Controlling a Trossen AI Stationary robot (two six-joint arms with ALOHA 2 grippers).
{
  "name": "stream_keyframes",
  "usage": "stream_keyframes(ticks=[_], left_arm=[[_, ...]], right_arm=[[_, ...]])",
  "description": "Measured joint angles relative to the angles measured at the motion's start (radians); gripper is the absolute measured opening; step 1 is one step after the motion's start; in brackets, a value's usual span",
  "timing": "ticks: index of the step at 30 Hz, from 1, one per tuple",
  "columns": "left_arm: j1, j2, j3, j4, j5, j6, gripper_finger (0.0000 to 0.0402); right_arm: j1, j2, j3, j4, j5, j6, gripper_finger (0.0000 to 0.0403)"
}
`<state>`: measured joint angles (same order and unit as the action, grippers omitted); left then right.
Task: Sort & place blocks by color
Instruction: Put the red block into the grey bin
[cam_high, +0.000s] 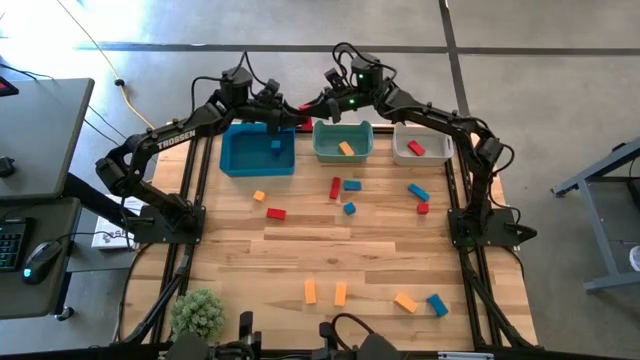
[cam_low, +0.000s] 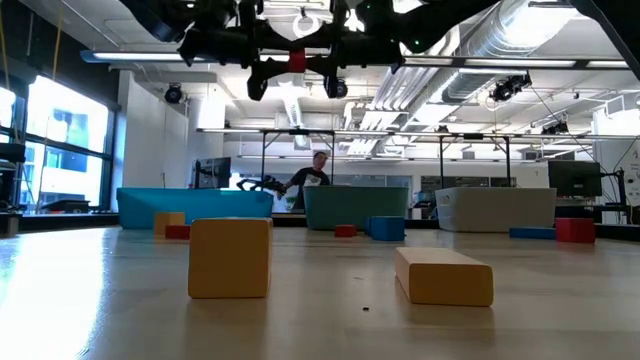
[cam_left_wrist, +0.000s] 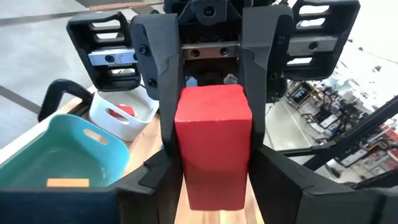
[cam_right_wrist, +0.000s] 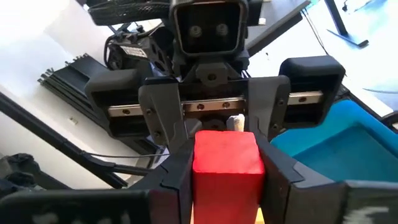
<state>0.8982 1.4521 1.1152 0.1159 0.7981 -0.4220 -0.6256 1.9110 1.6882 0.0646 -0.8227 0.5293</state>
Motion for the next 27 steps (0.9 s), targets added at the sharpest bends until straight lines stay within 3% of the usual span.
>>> stream_keyframes(ticks=[9,16,19,27], left_arm=[[0.006,0.001,0.0,-0.094,-0.014,0.07,0.017],[0.03,0.001,0.0,-0.095,-0.036,0.075,0.0194],[0.038,0.001,0.0,-0.096,-0.054,0.076,0.0195],[0.051,0.001,0.0,-0.097,-0.073,0.103,0.0195]], right_arm=[[-0.03,-0.007,0.0,-0.055,0.02,-0.013,0.0105],[-0.051,-0.012,-0.001,-0.225,0.046,-0.074,0.0105],[-0.065,-0.025,-0.001,-0.36,0.114,-0.143,0.0105],[-0.115,-0.076,-0.001,-0.726,0.426,-0.296,0.0105]])
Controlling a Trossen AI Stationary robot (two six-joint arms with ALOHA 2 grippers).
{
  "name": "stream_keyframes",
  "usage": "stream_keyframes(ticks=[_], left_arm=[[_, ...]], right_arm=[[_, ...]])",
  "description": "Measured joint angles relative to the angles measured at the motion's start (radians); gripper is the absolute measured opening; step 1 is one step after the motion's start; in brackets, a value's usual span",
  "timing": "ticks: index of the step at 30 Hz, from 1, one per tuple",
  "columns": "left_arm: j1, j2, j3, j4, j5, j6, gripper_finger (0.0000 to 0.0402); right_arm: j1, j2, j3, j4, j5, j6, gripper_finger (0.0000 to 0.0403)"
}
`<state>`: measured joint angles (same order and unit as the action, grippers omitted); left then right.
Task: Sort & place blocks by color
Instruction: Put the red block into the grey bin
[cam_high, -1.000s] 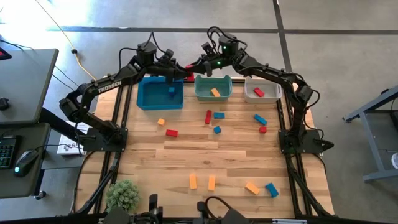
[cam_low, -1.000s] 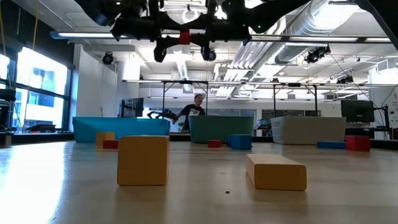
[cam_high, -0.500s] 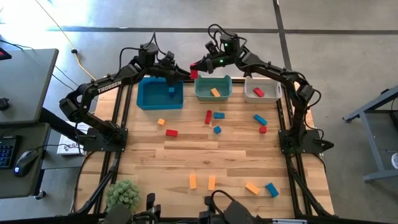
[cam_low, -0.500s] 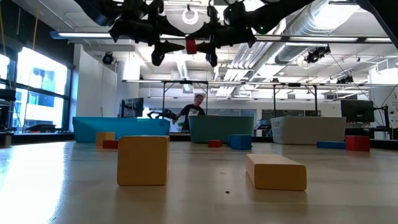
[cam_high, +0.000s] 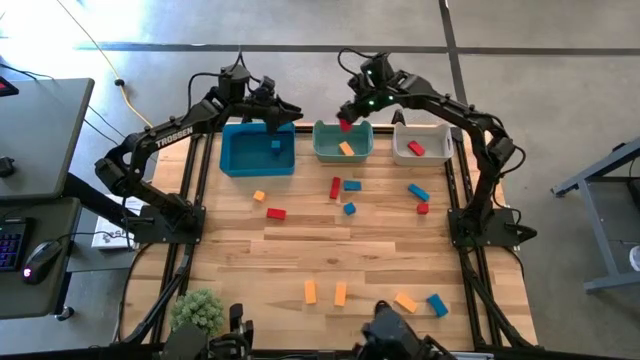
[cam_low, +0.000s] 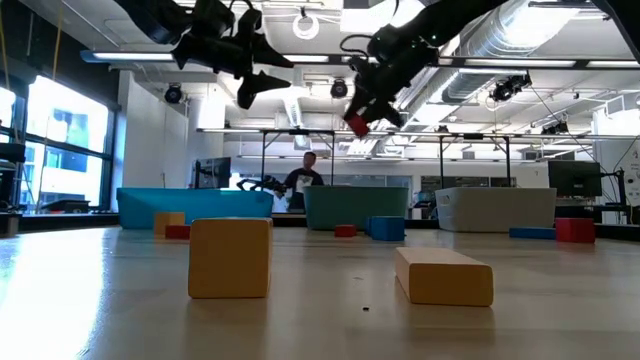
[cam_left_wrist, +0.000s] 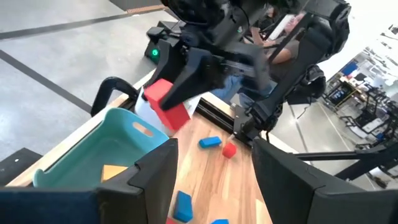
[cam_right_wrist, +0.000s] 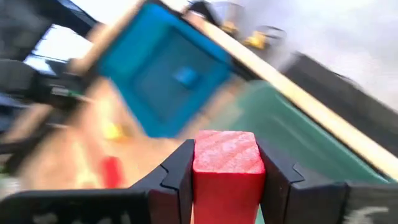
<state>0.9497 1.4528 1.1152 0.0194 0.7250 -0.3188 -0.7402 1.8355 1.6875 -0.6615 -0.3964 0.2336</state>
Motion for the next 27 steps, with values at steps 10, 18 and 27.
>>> stream_keyframes(ticks=[10,18,27], left_arm=[[-0.001,0.0,0.0,0.0,-0.022,0.016,0.0195],[-0.001,0.0,0.0,0.0,-0.081,0.067,0.0195],[-0.001,0.0,0.0,0.0,-0.135,0.094,0.0195]], right_arm=[[-0.034,-0.032,0.0,-0.29,0.361,-0.032,0.0105],[-0.06,-0.032,-0.006,-0.48,0.636,0.037,0.0105],[-0.091,-0.031,-0.188,-0.498,0.679,0.112,0.0105]])
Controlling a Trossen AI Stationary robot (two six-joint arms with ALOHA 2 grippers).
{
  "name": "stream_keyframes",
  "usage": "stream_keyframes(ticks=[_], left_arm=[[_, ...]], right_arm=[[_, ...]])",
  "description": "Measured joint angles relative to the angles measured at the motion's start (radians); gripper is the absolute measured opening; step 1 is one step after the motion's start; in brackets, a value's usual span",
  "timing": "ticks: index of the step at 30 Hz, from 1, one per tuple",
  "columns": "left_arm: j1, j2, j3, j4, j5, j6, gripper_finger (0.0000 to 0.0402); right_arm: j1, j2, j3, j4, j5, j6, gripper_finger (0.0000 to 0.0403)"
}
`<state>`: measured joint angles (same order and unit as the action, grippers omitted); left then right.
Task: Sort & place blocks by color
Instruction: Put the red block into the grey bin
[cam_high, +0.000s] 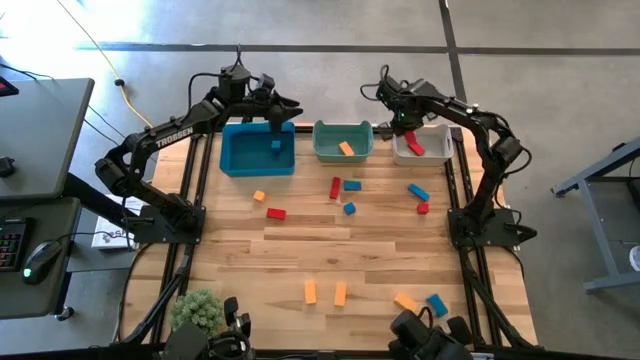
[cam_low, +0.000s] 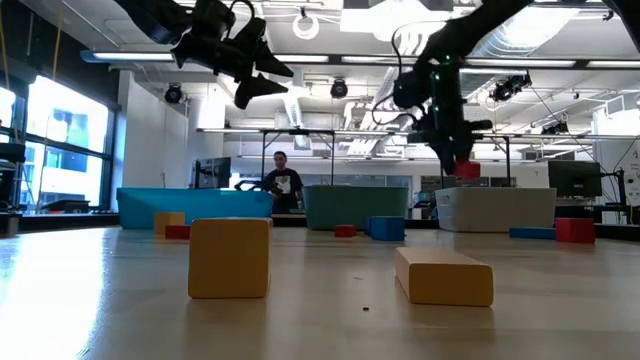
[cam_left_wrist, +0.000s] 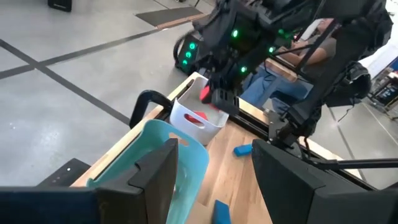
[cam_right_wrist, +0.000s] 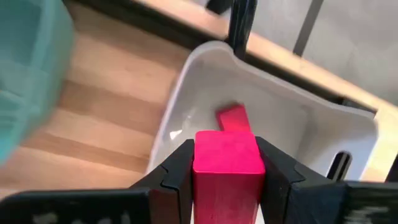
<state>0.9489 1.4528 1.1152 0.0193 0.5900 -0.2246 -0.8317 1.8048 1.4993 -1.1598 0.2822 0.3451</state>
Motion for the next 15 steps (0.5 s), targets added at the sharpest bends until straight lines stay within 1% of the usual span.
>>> stream_keyframes(ticks=[8,13,15], left_arm=[[-0.001,0.0,0.0,0.0,0.0,0.001,0.0195],[-0.001,0.0,0.0,0.0,0.0,0.0,0.0195],[-0.003,0.0,0.0,0.0,0.0,0.0,0.0195]], right_arm=[[-0.026,0.0,-0.174,0.114,0.022,0.017,0.0105],[-0.047,0.0,-0.241,0.174,0.021,0.024,0.0106],[-0.052,0.0,-0.253,0.181,0.023,0.024,0.012]])
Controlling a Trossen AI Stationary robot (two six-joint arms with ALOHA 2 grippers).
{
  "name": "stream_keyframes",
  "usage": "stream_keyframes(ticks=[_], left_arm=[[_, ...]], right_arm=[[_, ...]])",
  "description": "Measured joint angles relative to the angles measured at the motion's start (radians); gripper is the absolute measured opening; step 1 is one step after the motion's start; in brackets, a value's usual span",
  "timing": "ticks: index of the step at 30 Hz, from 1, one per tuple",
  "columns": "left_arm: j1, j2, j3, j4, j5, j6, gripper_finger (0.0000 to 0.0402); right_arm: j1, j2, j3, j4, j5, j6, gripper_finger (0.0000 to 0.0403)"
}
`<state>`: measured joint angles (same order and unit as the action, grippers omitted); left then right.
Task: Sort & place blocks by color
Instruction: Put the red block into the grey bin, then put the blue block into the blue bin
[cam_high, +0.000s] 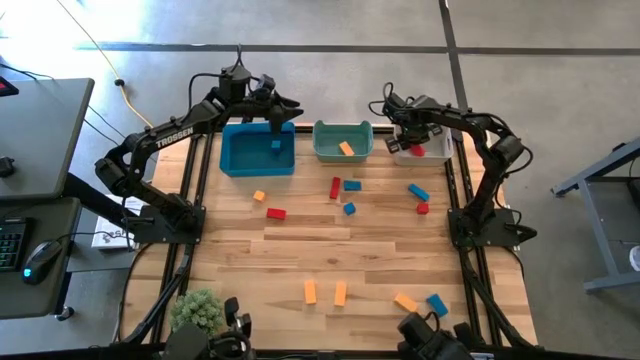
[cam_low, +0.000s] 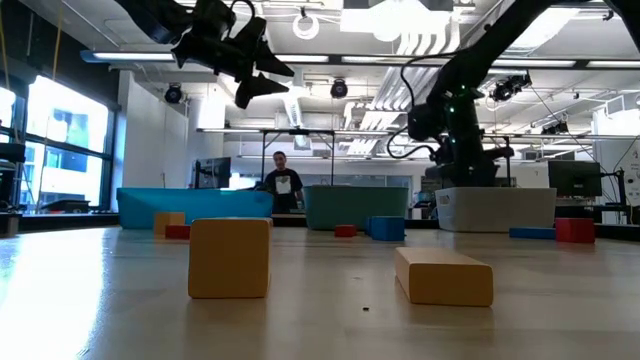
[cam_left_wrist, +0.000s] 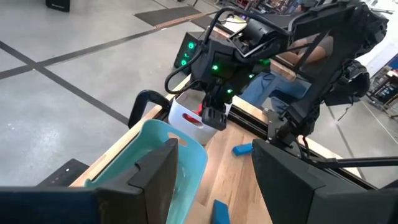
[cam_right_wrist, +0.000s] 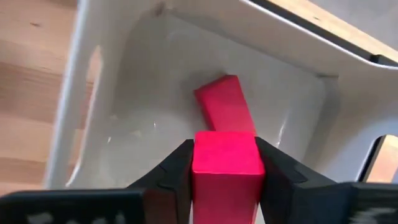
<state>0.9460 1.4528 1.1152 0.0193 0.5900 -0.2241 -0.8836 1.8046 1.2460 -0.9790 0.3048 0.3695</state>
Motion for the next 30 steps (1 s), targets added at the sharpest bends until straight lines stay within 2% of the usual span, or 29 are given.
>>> stream_keyframes(ticks=[4,7,13,18,22,26,30], left_arm=[[-0.009,0.0,0.0,0.0,0.0,0.0,0.0195],[-0.018,0.0,0.0,0.0,0.0,0.0,0.0195],[-0.03,0.0,0.0,0.0,-0.011,0.0,0.0195],[-0.041,0.0,0.0,-0.018,-0.075,0.0,0.0195],[-0.057,0.0,0.0,-0.081,-0.141,0.0,0.0195],[-0.082,0.0,0.0,-0.144,-0.221,-0.008,0.0195],[-0.108,0.0,0.0,-0.175,-0.228,-0.008,0.0195]], right_arm=[[0.0,0.0,-0.002,0.006,0.022,0.0,0.017],[0.0,0.0,0.008,0.002,0.024,-0.003,0.0194],[0.004,0.0,0.075,-0.052,0.017,-0.008,0.0198],[0.031,0.0,0.155,-0.144,-0.016,-0.01,0.0192],[0.07,0.0,0.205,-0.167,-0.104,-0.053,0.0192],[0.119,0.0,0.234,-0.175,-0.25,-0.101,0.0192],[0.181,0.0,0.246,-0.19,-0.367,-0.144,0.0193]])
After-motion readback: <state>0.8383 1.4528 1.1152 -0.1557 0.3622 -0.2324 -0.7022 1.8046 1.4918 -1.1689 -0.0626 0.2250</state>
